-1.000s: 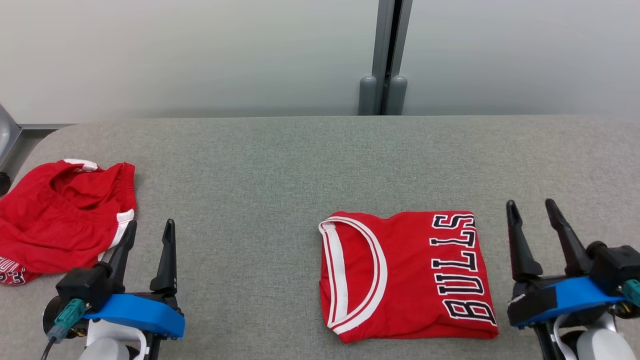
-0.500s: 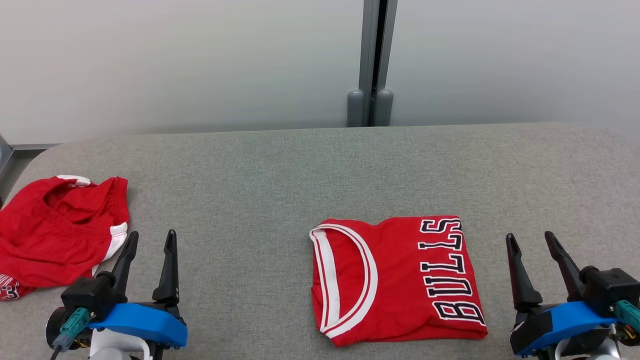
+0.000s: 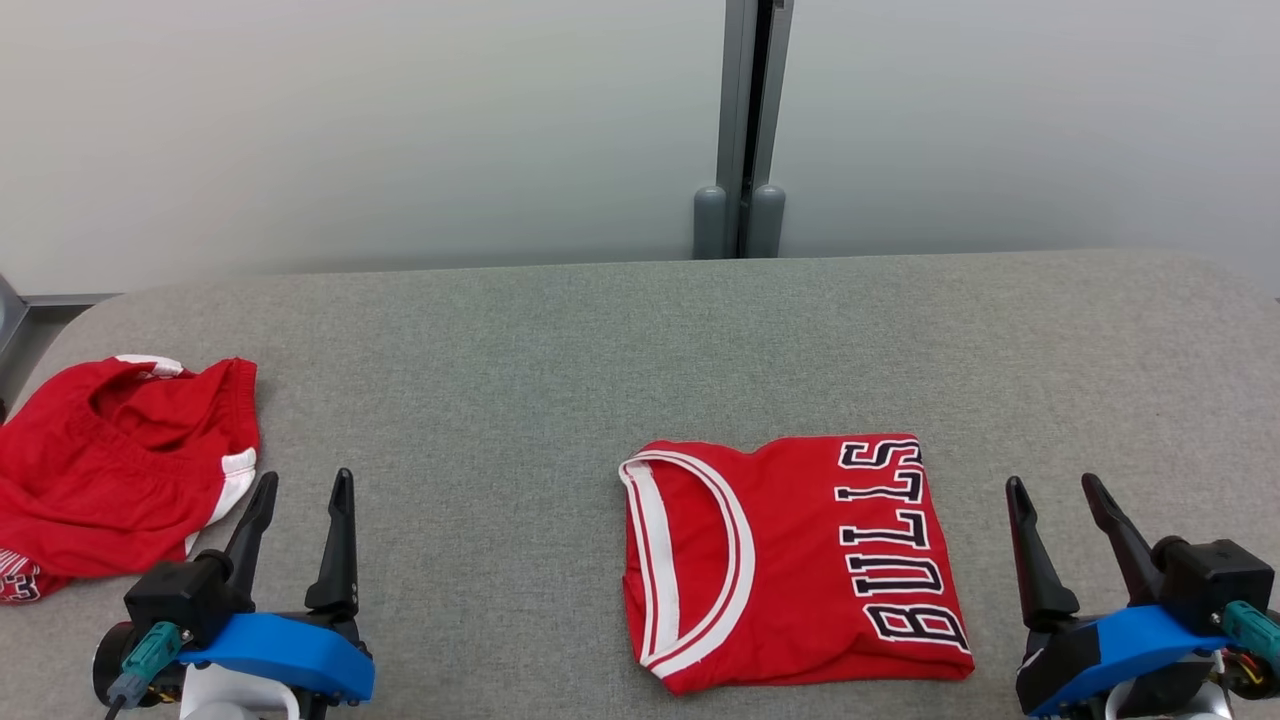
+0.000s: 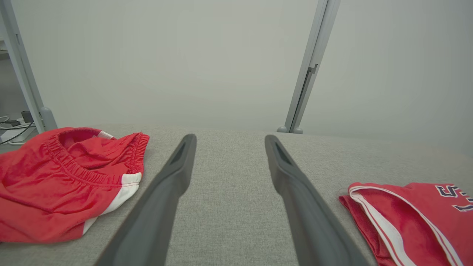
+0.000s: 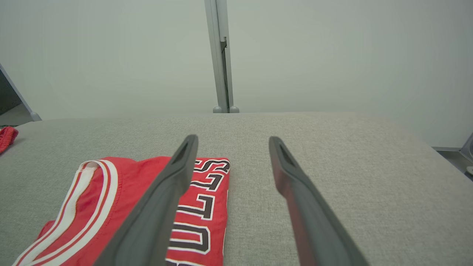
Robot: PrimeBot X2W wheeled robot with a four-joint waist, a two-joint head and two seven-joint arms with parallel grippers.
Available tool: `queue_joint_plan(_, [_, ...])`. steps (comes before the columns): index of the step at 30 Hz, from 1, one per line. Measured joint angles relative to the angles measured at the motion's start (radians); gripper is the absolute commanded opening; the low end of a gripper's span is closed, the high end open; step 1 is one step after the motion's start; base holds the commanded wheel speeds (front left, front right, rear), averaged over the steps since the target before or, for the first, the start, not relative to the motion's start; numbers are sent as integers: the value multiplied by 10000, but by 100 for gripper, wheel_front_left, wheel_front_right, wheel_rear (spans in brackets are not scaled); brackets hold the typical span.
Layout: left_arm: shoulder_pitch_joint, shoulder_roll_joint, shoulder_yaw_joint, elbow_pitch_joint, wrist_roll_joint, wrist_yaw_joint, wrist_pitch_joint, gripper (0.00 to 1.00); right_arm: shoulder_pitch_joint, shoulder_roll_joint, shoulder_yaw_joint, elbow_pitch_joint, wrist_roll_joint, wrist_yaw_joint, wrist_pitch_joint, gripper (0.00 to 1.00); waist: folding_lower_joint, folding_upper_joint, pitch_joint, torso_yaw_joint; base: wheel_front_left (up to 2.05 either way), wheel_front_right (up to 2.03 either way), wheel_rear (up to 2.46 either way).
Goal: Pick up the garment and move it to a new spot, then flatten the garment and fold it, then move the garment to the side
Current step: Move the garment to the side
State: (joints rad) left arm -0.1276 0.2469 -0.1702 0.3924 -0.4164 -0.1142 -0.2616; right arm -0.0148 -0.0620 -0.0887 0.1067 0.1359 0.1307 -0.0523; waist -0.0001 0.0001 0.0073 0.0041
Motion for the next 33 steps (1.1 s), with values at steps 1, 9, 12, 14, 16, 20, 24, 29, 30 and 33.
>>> queue_joint_plan(1, [4,-2,4,-21,2,-2,0,100,-1,8,-2,8,-25,0,44,100,0,0,10,8,0,0,0])
queue_joint_plan(9, [14,-25,44,-61,19,-2,0,100,-64,35,-36,-65,-42,0,259,100,0,0,102,41,0,0,0])
queue_joint_plan(12, [-4,-48,42,-96,31,-4,0,100,-308,52,-125,-15,2,2,821,100,0,0,193,51,0,0,0])
queue_joint_plan(14, [-34,-61,40,-111,44,-6,0,100,-534,54,-180,-13,134,-2,1243,100,0,0,264,78,0,0,0])
queue_joint_plan(16, [-103,-82,25,-140,58,-12,0,100,-886,54,-178,25,249,0,1843,100,0,0,350,115,0,0,0])
queue_joint_plan(20, [-241,-117,-29,-180,100,-23,0,100,-1385,-56,-128,395,464,0,3166,100,0,0,531,249,0,0,0])
queue_joint_plan(24, [-400,-157,-102,-217,132,-56,0,100,-1762,-240,-90,1120,466,-2,4243,100,1,0,712,452,0,0,0])
queue_joint_plan(29, [-471,-165,-140,-245,167,-71,0,100,-1999,-226,-52,2002,500,0,4974,100,1,0,925,627,0,0,0])
queue_joint_plan(30, [-520,-173,-155,-253,182,-73,0,100,-2090,-228,-71,2238,500,0,5156,100,1,0,976,674,0,0,0])
queue_joint_plan(33, [-602,-215,-222,-284,207,-96,0,100,-2251,-203,-174,2773,464,0,5440,100,1,0,1099,805,0,0,0])
